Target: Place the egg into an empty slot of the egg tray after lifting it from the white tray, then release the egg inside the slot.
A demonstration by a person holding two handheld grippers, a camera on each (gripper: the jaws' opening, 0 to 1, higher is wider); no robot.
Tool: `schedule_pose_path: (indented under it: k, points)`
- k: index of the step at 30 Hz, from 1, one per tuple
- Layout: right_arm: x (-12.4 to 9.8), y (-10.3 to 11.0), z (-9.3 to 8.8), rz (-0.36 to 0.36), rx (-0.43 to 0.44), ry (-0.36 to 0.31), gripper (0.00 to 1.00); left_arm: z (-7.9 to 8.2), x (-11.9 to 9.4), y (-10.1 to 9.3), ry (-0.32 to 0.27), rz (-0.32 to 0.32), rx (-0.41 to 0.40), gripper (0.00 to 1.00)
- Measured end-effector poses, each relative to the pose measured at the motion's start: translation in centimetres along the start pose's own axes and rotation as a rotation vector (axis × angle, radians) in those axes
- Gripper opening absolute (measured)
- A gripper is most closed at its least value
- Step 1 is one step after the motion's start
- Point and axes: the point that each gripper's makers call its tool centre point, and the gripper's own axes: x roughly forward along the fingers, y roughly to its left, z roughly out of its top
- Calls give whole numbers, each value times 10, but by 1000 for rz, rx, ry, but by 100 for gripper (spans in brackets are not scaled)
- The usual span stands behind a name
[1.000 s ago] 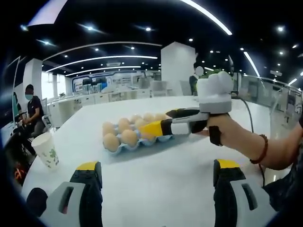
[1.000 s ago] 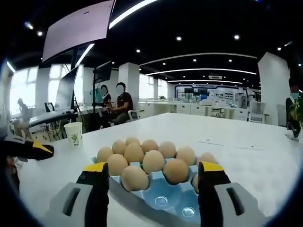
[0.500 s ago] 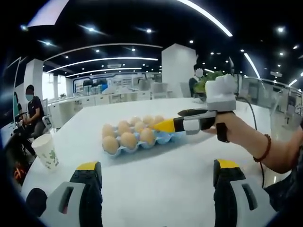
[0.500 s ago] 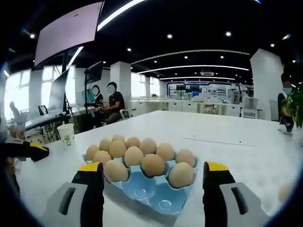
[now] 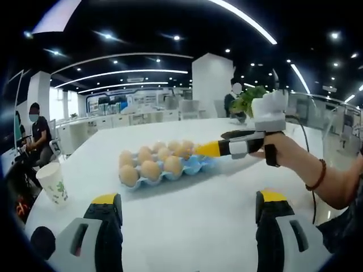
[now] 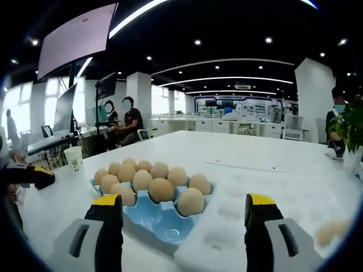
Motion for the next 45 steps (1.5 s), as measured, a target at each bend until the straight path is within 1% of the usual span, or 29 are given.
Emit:
schedule_pose_path:
  k: [4,9,22,27,34,36,39,44,45]
  points:
    - [-5,-7,-2,-12,-6,4,93,0,1,-1,-1,-3,1,100]
    - [-14,-24,-3,-43,9,-1,93,1,2,-2,1,-6,4,100]
    - [-33,-59,-8,-112,6,1,93,0,4,-1,4,-9,8,100]
    - [-40,-69,-8,-129,6,-8,93,1,6,-2,3,-10,8,100]
    - [-51,-83,-12,-143,1,-3,92,1,10,-5,9,-15,14,100]
    - [-54,-90,-11,-153,3,-23,92,2,11,-6,9,-14,12,100]
    - [-56,-95,-11,-152,12,-21,92,3,13,-7,8,-11,12,100]
    - [-62,-107,-14,-174,7,-16,92,4,18,-9,5,-9,9,100]
    - [-64,-110,-16,-176,16,-13,92,4,19,-10,5,-11,7,100]
